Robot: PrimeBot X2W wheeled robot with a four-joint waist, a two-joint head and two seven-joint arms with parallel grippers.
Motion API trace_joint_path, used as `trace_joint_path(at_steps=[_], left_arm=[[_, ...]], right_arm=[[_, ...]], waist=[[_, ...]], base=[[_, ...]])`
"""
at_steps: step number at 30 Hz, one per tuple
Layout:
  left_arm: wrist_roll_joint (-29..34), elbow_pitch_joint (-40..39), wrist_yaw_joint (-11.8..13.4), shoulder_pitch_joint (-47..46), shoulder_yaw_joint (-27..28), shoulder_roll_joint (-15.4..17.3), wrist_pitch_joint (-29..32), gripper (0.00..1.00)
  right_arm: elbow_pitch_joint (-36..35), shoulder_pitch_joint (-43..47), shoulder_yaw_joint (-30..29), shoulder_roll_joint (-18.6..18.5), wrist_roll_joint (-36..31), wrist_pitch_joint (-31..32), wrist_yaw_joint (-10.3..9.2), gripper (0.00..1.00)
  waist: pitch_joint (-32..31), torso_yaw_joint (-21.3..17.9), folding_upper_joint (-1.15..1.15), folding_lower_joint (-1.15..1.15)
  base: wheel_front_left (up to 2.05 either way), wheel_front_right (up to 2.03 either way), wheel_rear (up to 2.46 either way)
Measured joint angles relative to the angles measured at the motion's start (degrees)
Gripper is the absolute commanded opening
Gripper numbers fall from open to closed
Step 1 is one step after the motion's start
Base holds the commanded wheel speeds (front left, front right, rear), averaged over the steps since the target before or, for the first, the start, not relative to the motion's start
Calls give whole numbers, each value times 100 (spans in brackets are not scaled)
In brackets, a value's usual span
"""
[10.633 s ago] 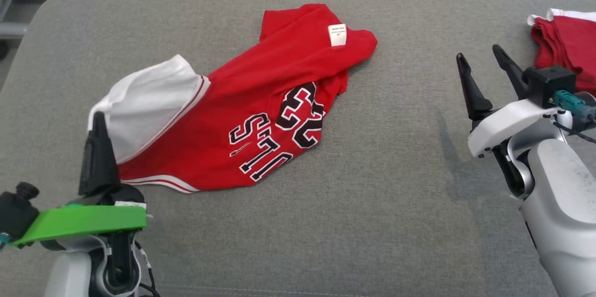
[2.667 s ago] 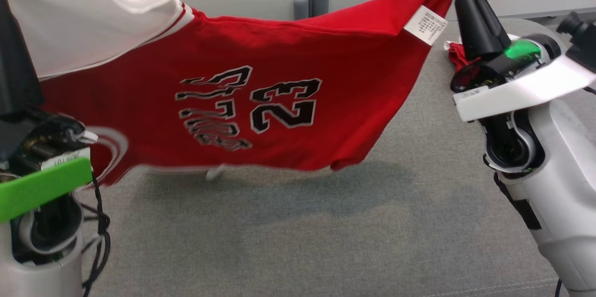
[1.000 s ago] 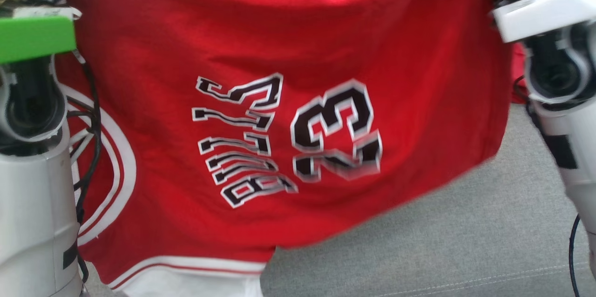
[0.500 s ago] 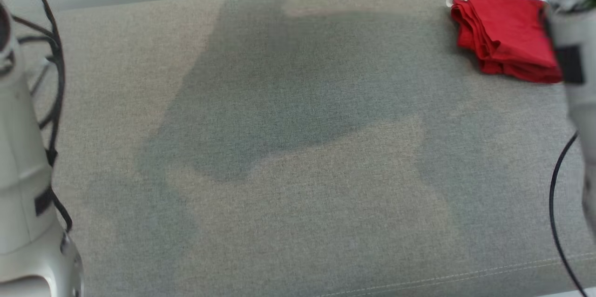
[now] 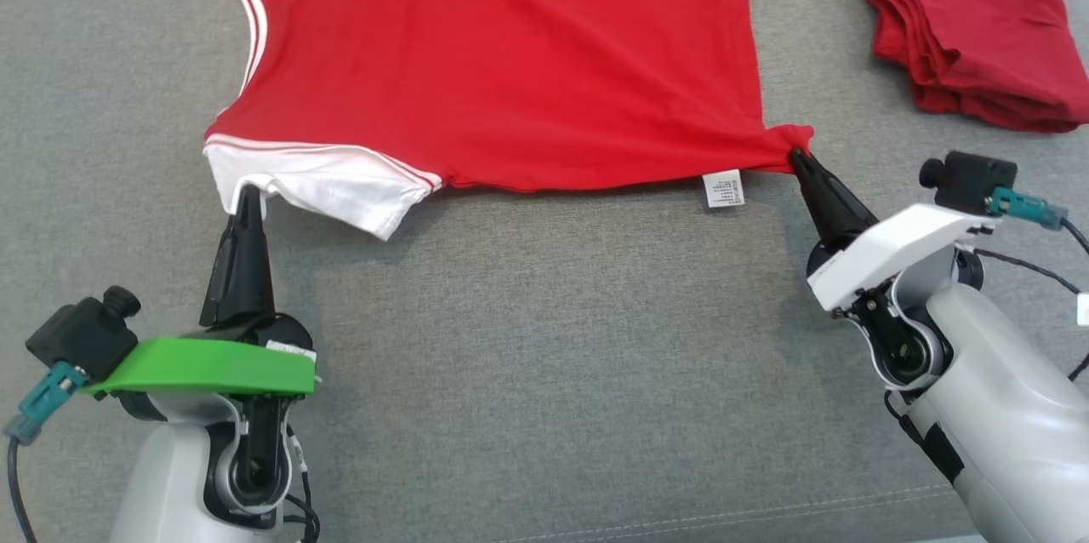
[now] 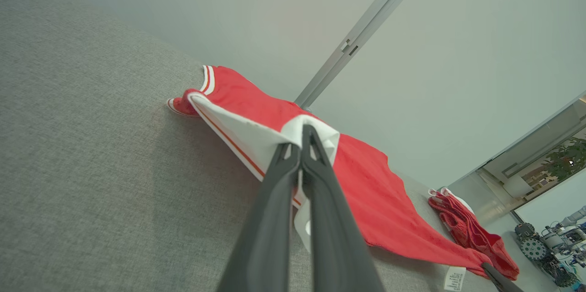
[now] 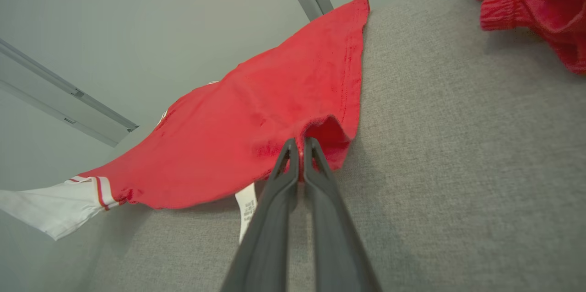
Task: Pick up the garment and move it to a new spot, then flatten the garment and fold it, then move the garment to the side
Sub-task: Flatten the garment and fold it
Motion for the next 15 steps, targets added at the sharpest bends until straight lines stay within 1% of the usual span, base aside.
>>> trace_joint_path(at_steps=[2, 3, 7, 12, 15], left_arm=[[-9, 41, -98, 101, -63, 1, -113, 0], [-31, 46, -155, 141, -71, 4, -177, 0], [-81, -57, -253, 201, 7, 22, -226, 0], [-85, -179, -299, 453, 36, 24, -274, 0], [-85, -223, -307, 685, 35, 24, -274, 0]], right_arm=[[74, 123, -74, 8, 46, -175, 25, 0], [123, 135, -142, 54, 91, -358, 48, 0], [73, 129, -221, 120, 91, -612, 52, 0], [-68, 178, -202, 60, 4, -671, 100, 0], [-156, 416, -208, -5, -31, -693, 100, 0]], waist=[[34, 57, 0, 0], [46, 117, 0, 0], [-39, 154, 0, 0], [-189, 143, 0, 0], [-297, 136, 0, 0]], base=[[0, 0, 0], [0, 0, 0], [0, 0, 0], [0, 0, 0], [0, 0, 0]])
